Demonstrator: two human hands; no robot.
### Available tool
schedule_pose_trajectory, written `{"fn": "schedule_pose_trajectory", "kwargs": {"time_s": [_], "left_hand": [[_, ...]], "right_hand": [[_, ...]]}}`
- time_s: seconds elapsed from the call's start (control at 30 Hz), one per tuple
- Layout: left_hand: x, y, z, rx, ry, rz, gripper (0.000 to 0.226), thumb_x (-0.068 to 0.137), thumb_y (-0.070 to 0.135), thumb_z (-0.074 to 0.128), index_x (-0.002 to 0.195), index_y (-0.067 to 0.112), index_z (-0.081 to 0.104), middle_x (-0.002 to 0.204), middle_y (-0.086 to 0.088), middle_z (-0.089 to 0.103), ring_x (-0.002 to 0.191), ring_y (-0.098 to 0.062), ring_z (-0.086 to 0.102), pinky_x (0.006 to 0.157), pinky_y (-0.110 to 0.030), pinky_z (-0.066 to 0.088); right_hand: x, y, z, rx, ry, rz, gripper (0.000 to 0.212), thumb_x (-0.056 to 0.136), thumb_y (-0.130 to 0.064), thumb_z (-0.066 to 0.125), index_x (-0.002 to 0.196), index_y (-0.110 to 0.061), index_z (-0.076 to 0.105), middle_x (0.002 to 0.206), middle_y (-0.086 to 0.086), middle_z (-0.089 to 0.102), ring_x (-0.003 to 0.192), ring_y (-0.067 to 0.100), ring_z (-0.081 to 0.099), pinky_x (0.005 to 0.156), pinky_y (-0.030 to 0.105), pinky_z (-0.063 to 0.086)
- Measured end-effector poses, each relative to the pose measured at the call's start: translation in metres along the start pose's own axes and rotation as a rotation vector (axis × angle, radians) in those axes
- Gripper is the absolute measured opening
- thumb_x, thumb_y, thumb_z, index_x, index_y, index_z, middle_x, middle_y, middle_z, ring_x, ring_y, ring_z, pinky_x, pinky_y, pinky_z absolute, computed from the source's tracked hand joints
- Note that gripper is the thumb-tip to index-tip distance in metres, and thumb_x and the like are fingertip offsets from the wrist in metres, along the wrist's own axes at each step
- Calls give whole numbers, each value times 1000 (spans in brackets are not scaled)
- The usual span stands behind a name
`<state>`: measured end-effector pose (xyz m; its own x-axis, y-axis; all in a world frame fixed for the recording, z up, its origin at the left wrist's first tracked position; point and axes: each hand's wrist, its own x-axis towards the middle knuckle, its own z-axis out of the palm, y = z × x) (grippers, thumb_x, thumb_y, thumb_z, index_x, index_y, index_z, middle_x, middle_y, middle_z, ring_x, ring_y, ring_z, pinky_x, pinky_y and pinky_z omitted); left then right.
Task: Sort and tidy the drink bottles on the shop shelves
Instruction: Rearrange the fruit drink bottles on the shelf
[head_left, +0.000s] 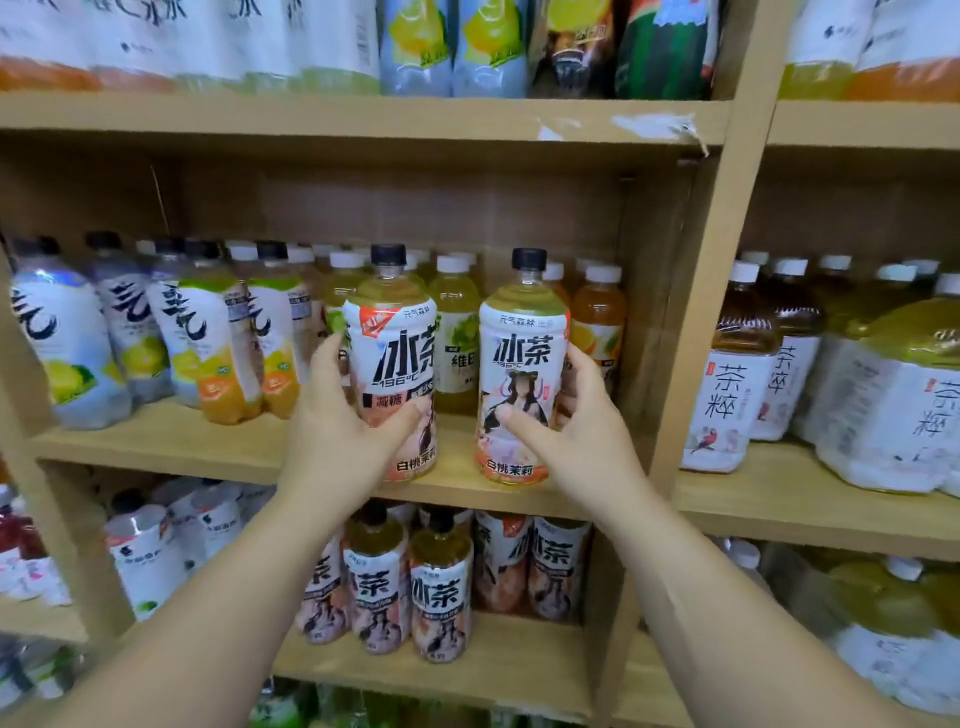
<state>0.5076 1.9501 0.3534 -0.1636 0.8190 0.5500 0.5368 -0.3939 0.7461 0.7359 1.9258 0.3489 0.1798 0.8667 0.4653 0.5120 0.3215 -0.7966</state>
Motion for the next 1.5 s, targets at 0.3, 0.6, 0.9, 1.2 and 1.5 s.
{"fn": "schedule_pose_trajectory", "kwargs": {"time_s": [0.3,0.6,0.9,1.2,1.5], "left_hand": [[39,-7,-8,40,-160,2,69,67,53,87,119,31,47,104,18,58,92,-9,56,76,-31,48],[37,4,-15,-16,-192,2,58,59,42,90,99,29,50,86,19,58,83,-11,61,65,-30,49],[-14,19,-28,-224,-305,44,56,52,34,91,99,34,62,87,20,72,82,3,67,68,-28,55],[-95,-7,-4,-224,-491,-2,69,44,37,90,105,38,57,89,22,72,84,6,66,73,-29,55],[-152,-69,76,-89,-533,-197,80,55,27,92,118,33,43,98,17,65,91,-11,66,76,-33,55]], "right_hand": [[9,-15,20,-42,154,114,82,69,-38,93,138,-36,48,123,-20,66,110,0,65,97,39,57],[-27,-36,9,-163,283,118,70,59,-42,95,115,-40,53,101,-22,70,93,-4,68,75,25,57],[-101,-43,-12,-187,293,83,73,53,-46,95,114,-45,54,103,-34,67,92,-10,66,75,23,55],[-160,9,-17,-291,294,227,84,51,-47,92,124,-41,50,103,-27,68,97,-8,63,83,29,54],[-185,75,-15,-265,201,372,78,53,-31,95,115,-39,48,98,-18,70,89,-4,68,77,33,60]]}}
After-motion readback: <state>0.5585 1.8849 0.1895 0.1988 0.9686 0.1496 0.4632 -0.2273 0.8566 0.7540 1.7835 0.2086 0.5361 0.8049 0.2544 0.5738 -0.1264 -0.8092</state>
